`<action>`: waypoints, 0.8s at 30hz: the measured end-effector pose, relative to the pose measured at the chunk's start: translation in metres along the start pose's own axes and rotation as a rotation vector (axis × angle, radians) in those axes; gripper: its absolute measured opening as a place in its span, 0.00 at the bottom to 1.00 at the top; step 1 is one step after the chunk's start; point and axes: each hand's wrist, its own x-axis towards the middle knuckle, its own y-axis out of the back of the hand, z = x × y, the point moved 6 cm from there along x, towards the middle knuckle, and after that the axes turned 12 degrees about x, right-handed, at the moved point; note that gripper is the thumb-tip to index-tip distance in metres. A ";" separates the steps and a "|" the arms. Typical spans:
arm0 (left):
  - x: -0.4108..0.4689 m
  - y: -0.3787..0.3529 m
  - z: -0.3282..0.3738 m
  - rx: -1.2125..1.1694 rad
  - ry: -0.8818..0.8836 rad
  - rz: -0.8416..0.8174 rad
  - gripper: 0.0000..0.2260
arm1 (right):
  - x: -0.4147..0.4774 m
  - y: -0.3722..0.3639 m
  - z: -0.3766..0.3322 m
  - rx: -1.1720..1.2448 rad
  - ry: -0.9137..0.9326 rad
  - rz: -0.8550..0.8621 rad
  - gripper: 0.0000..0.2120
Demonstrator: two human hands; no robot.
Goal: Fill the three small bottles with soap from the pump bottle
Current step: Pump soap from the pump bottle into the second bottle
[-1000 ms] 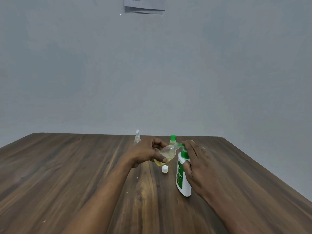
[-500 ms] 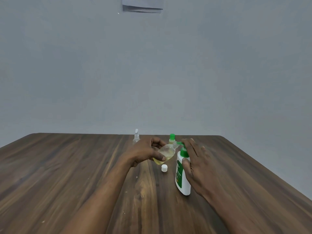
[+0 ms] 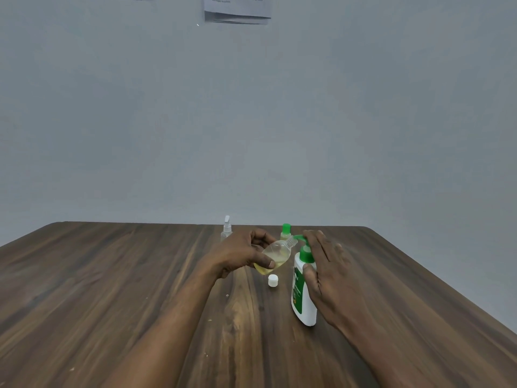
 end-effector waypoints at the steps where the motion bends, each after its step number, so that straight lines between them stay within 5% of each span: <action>1: 0.000 0.000 0.000 0.003 -0.003 -0.001 0.19 | 0.000 0.000 0.000 -0.002 0.004 -0.001 0.27; 24: -0.001 0.000 0.001 0.014 -0.009 0.000 0.18 | -0.002 -0.002 -0.005 -0.026 0.037 -0.046 0.27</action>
